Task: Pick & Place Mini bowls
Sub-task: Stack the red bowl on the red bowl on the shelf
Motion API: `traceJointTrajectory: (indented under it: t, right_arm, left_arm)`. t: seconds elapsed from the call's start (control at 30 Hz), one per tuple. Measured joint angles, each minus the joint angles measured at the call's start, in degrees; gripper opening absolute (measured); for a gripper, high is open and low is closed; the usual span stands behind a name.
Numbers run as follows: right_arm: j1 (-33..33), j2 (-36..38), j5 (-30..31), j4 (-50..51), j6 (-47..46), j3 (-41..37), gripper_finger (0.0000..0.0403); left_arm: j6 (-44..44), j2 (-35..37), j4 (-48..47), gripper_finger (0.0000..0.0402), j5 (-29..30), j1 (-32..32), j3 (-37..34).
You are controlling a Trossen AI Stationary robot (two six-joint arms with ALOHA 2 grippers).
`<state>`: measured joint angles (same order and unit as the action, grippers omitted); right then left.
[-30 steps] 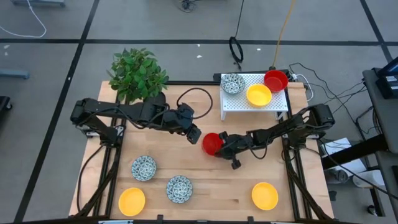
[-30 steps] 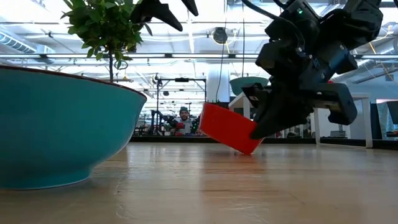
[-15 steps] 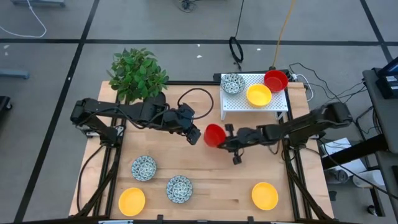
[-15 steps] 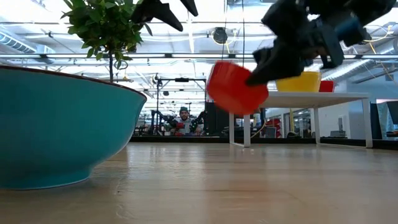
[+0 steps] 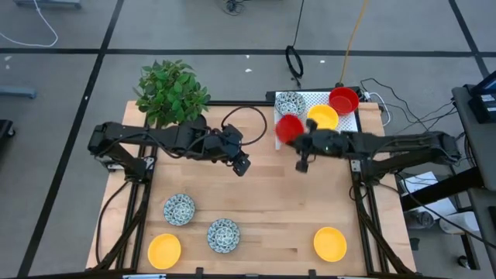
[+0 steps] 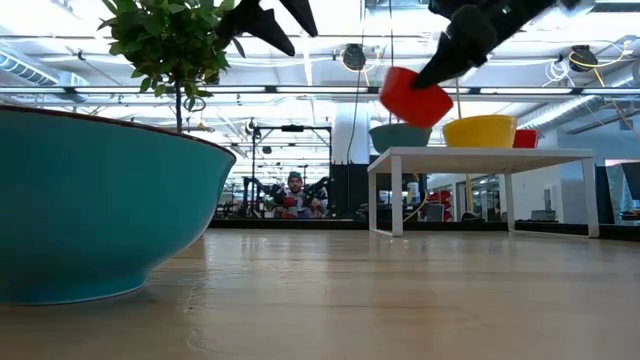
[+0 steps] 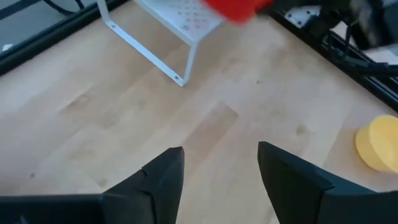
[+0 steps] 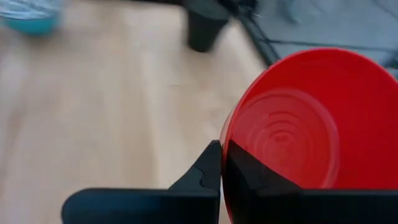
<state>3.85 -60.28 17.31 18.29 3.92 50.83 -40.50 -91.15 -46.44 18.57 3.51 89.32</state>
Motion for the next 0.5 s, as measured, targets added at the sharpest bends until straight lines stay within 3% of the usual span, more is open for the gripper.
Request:
traceJointTrajectory:
  t: [0.13,0.37,0.5]
  right_arm:
    - [5.35,0.54,2.87,7.96,-0.31,6.25,0.0000]
    - [14.61,0.52,4.40,12.06,-2.22,12.98,0.0000]
    - [21.19,0.49,8.31,18.07,-4.23,15.70,0.0000]
  left_arm:
    - [0.34,0.00,0.00,0.0209,0.06,-1.28,0.01]
    - [3.43,0.00,-0.02,0.0209,-0.02,-2.04,0.02]
    - [4.51,0.00,-0.09,0.0209,-0.09,-2.03,0.02]
